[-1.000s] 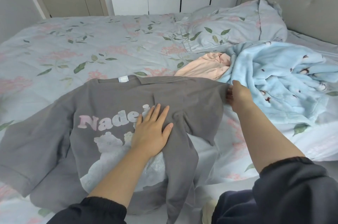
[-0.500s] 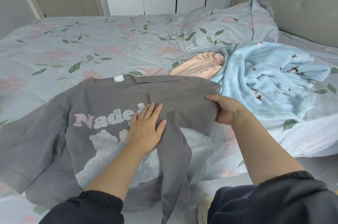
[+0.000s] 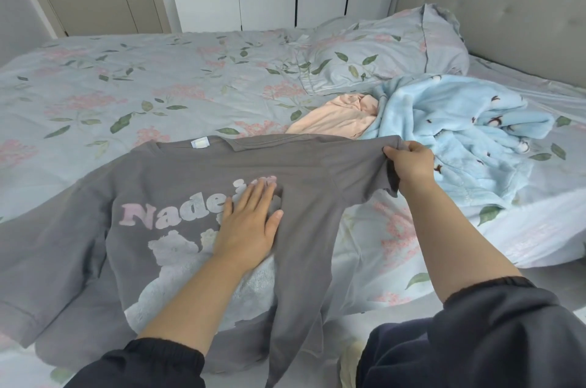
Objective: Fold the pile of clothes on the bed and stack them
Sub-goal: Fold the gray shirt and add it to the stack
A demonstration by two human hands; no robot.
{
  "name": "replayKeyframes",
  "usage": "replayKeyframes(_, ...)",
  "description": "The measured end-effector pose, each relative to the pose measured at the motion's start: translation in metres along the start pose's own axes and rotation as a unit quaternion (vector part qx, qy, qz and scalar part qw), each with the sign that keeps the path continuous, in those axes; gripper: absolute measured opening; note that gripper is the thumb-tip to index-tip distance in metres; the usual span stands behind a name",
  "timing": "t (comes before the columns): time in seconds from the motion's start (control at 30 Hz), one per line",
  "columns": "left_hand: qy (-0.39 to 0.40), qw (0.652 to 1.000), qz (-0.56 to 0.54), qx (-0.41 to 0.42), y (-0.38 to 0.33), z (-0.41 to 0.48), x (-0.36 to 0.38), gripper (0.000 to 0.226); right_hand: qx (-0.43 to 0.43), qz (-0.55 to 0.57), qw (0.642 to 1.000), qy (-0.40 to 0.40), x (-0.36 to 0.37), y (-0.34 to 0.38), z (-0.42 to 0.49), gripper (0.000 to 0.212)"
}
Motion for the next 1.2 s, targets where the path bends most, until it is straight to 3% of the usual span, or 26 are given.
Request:
replayKeyframes(0.07,0.023,0.999,0.036,0.026,-0.006,0.001,0.005,0.064,0.02,-0.035,0.999,-0.015,-0.001,-0.01,0.008,0.025)
replayKeyframes(0.2,0.076,0.994,0.071,0.02,-0.018,0.006,0.016,0.065,0.179,-0.072,0.981,0.034,-0.002,-0.047,0.014,0.014)
replayKeyframes(0.23,0.08,0.994,0.078,0.01,-0.02,0.007,0.018,0.065,0.174,-0.056,0.982,0.038,-0.003,-0.044,0.014,0.011)
replayKeyframes(0.4,0.08,0.994,0.07,-0.021,-0.035,0.008,0.022,0.065,-0.048,0.086,0.995,-0.02,-0.009,0.012,0.017,0.046)
replayKeyframes(0.47,0.082,0.994,0.064,-0.018,-0.04,0.007,0.023,0.062,-0.068,0.002,0.997,-0.036,-0.01,0.009,0.009,0.051)
replayKeyframes(0.53,0.079,0.995,0.062,-0.018,-0.041,0.007,0.022,0.058,-0.082,-0.169,0.98,-0.061,-0.013,-0.003,0.0,0.054)
replayKeyframes(0.63,0.064,0.997,0.046,-0.019,-0.041,0.005,0.017,0.054,-0.142,-0.397,0.903,-0.079,-0.008,0.012,-0.019,0.042)
replayKeyframes(0.7,0.049,0.998,0.029,-0.022,-0.041,0.003,0.013,0.053,-0.123,-0.472,0.873,-0.006,0.008,0.022,-0.03,0.024)
replayKeyframes(0.77,0.034,0.999,0.013,-0.03,-0.039,0.0,0.008,0.052,0.023,-0.493,0.847,0.196,0.03,-0.002,-0.058,0.046)
replayKeyframes(0.8,0.029,0.999,0.009,-0.035,-0.038,-0.002,0.007,0.052,0.097,-0.503,0.808,0.292,0.039,-0.019,-0.078,0.06)
replayKeyframes(0.87,0.026,0.999,0.013,-0.041,-0.036,-0.006,0.004,0.052,0.144,-0.52,0.754,0.374,0.047,-0.04,-0.106,0.066)
replayKeyframes(0.9,0.026,0.999,0.017,-0.041,-0.035,-0.008,0.004,0.052,0.128,-0.515,0.762,0.372,0.05,-0.044,-0.11,0.061)
replayKeyframes(1.03,0.032,0.999,0.024,-0.032,-0.032,-0.015,0.004,0.051,0.081,-0.41,0.852,0.316,0.058,-0.047,-0.111,0.03)
replayKeyframes(1.13,0.026,0.999,0.022,-0.022,-0.03,-0.018,0.003,0.051,0.103,-0.271,0.919,0.267,0.056,-0.048,-0.114,0.014)
replayKeyframes(1.2,0.028,0.999,0.02,-0.018,-0.028,-0.02,0.003,0.051,0.159,-0.139,0.945,0.25,0.054,-0.051,-0.118,0.004)
Point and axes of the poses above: each hand's wrist, its own z-axis towards the middle knuckle, its own x-axis out of the palm, y = z × x, the point moved 7 cm from there along z, towards the middle knuckle, and after that the axes turned 2 degrees about z, right-handed, at the moved point
